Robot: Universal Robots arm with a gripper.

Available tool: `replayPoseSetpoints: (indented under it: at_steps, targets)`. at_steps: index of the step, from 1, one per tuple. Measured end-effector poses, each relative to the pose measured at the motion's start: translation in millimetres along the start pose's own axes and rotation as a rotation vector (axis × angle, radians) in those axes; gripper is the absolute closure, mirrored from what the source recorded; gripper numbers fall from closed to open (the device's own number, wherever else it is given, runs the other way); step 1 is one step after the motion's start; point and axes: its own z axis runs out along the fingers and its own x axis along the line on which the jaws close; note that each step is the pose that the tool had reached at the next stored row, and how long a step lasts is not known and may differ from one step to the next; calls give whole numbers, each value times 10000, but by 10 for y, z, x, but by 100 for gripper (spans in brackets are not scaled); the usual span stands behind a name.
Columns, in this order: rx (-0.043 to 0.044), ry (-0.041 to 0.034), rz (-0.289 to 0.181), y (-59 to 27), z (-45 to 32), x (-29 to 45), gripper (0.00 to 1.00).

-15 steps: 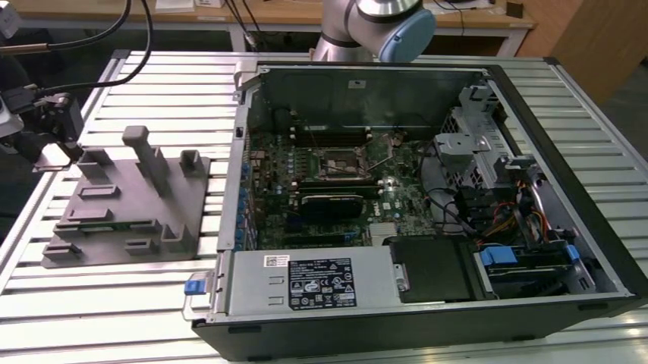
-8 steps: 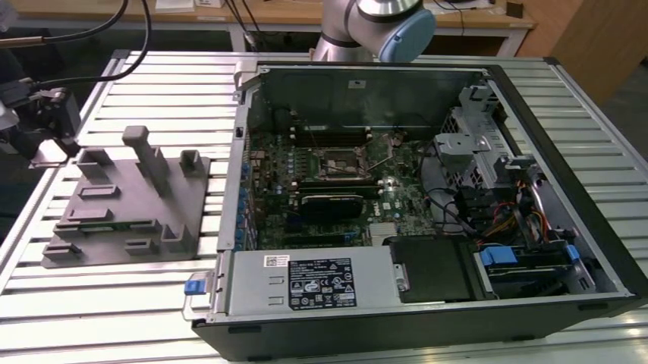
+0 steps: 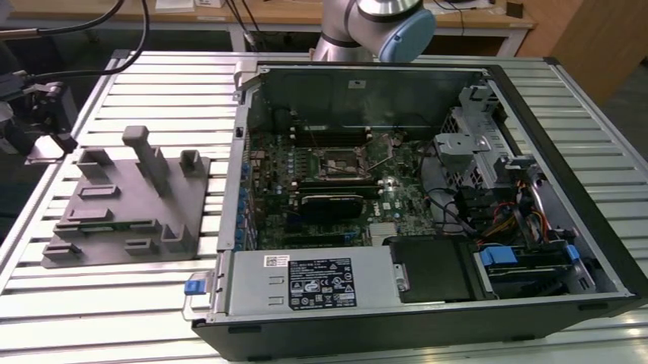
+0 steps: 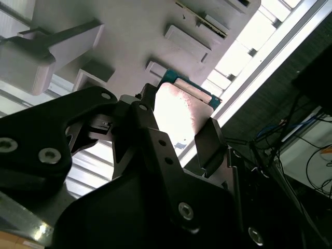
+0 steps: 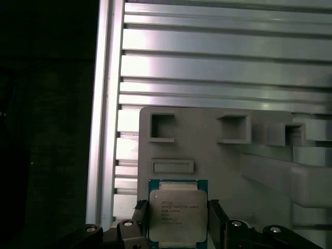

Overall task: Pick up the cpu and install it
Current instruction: 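Pick up the cpu and move it towards the insertion slot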

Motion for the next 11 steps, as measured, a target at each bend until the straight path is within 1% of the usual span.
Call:
replayPoseSetpoints:
  at_steps: [11]
  targets:
    - [0, 1, 0, 6, -113, -2, 45]
